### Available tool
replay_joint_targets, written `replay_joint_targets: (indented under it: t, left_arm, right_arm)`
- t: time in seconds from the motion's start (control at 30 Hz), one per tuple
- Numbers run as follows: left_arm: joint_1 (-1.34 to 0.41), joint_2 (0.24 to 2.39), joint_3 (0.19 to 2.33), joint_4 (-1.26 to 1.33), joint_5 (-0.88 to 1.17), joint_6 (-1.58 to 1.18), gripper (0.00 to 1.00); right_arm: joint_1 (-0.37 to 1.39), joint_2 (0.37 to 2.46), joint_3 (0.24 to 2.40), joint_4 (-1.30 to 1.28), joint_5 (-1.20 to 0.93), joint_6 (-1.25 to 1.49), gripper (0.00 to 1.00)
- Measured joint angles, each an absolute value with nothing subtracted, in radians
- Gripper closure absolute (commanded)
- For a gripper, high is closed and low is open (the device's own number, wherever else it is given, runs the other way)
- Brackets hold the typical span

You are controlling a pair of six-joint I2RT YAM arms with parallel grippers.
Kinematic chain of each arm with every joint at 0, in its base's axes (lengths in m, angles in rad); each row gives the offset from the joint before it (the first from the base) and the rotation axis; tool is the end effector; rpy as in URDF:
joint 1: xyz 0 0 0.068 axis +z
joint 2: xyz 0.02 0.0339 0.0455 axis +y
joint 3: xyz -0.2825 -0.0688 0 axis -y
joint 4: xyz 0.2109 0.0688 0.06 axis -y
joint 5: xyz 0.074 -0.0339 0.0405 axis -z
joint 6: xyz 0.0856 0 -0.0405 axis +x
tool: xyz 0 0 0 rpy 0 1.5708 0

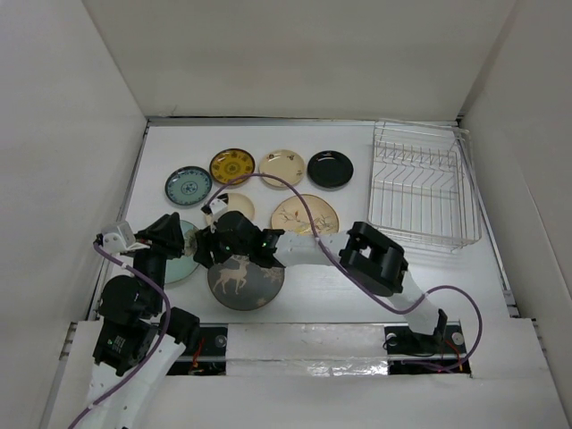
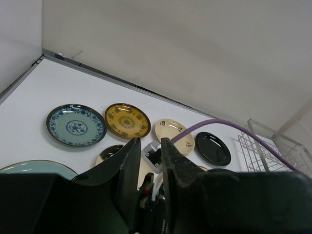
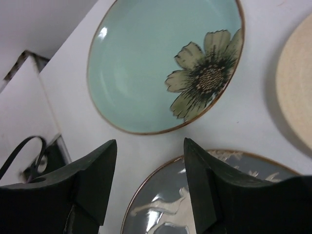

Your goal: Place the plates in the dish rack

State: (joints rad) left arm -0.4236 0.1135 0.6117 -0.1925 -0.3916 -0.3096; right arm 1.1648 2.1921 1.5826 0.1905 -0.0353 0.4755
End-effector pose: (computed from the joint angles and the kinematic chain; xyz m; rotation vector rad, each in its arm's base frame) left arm 0.0517 0.0125 0.3451 -0.2672 1.2705 -0.3808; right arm 0.2095 0.4950 0.2068 -0.7535 2.0257 1.0522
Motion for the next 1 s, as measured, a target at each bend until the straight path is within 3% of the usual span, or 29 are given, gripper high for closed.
replay_joint_targets:
  t: [0.37,0.73,0.83,1.0]
  left_arm:
    - [-0.424,0.130,0.612,-0.191,-0.363,-0.310,0.73]
    - [-0.424,0.139,0.611,-0.191,-0.358,-0.310,0.71]
    - [-0.424,0.140,0.611,-0.191,-0.354,-0.310,0.71]
    - [-0.424,0.140,0.611,-0.191,-0.350,-0.310,0.71]
  right_arm:
    - [1.102,2.424,1.842,0.065,0.036,0.543,0.40]
    - [1.098,2.500,1.961,0.040,-0.031,0.581,0.43]
    - [1.098,2.516,1.977,0.053,-0.046,0.595,0.49]
    - [1.095,2.536,1.983,0.075,-0.056,0.619,0.78]
